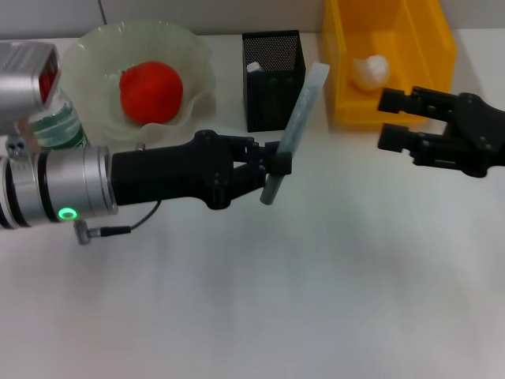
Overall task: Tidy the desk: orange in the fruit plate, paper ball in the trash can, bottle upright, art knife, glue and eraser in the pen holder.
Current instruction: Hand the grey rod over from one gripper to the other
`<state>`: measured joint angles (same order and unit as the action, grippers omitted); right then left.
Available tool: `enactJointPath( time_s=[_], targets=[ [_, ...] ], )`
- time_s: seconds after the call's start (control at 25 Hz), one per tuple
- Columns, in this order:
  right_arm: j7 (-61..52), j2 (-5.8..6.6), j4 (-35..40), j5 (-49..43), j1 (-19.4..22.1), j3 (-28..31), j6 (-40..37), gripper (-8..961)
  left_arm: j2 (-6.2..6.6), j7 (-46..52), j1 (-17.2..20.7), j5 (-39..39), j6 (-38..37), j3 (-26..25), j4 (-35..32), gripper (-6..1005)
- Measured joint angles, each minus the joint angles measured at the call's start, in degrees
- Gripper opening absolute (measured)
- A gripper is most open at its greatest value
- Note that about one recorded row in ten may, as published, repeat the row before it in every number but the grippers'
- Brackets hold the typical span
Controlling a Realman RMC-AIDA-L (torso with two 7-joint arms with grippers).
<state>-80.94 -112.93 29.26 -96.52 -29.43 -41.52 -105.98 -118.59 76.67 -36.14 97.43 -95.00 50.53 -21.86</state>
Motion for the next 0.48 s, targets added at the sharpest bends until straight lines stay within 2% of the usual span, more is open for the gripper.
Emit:
enactJointPath(
  time_s=[0.32,0.48],
  targets=[
    [-1.4,-3.12,-0.47,-0.56,-3.8,-0.98,1.84,593,-0.48,-7.95,0.02,-1.93,-0.13,0.13,4.49,147],
    [-1.41,-4.08,-0.52,-1.08,-4.88,-1.82,3.4,590,-0.47,-10.54,0.02,-2.72,-0.16,0.26,6.03,146]
  ],
)
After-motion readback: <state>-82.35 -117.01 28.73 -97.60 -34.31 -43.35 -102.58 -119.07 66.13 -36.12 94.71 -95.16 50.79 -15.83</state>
